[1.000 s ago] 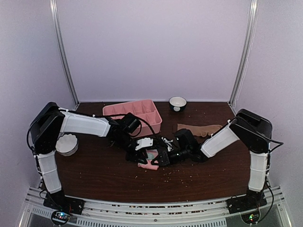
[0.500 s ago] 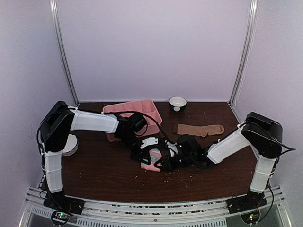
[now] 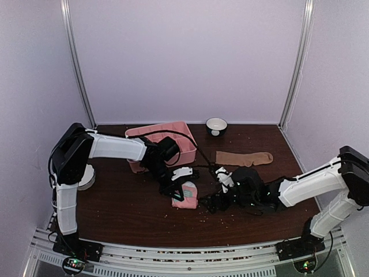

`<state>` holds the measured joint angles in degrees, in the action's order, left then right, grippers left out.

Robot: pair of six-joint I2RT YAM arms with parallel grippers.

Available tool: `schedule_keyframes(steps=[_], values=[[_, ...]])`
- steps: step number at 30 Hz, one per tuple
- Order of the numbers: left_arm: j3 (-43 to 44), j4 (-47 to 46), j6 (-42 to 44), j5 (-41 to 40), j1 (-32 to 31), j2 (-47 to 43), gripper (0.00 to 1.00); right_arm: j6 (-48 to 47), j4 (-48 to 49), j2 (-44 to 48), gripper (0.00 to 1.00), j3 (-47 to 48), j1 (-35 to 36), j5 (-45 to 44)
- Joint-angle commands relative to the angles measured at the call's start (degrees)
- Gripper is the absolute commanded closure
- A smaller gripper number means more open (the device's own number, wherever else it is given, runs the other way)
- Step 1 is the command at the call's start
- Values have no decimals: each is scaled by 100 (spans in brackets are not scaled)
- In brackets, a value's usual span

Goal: Roll the socks
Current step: Roll the sock at the center of the board.

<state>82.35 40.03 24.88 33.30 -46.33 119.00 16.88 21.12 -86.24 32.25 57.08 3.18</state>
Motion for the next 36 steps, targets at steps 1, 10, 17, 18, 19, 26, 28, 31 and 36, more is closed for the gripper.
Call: schedule_keyframes(steps=[1,10,17,18,19,26,28,31,36], values=[[-248,951,-99,-676,44,552,100,399,56,537,0,-322,-101,-1562],[-230,1164,-52,-303,49,692,100,-1295,739,331,0,-594,562,-1523],[-83,1532,45,272,106,833,100,-2368,1310,371,0,-833,987,-782],[-29,1625,96,348,106,888,100,-2512,1071,283,0,-663,1053,-735],[41,1720,134,386,106,986,100,-2634,742,169,1,-409,1093,-648],[326,1894,185,373,136,1344,100,-3395,-338,-815,31,811,1156,-34],[392,1894,183,316,145,1406,100,-3614,-370,-1045,38,950,1172,-72],[491,1903,162,249,163,1475,100,-3890,-523,-1272,34,1129,1182,-40],[647,1984,211,232,176,1589,100,-4111,-569,-1601,37,1277,1161,-122]])
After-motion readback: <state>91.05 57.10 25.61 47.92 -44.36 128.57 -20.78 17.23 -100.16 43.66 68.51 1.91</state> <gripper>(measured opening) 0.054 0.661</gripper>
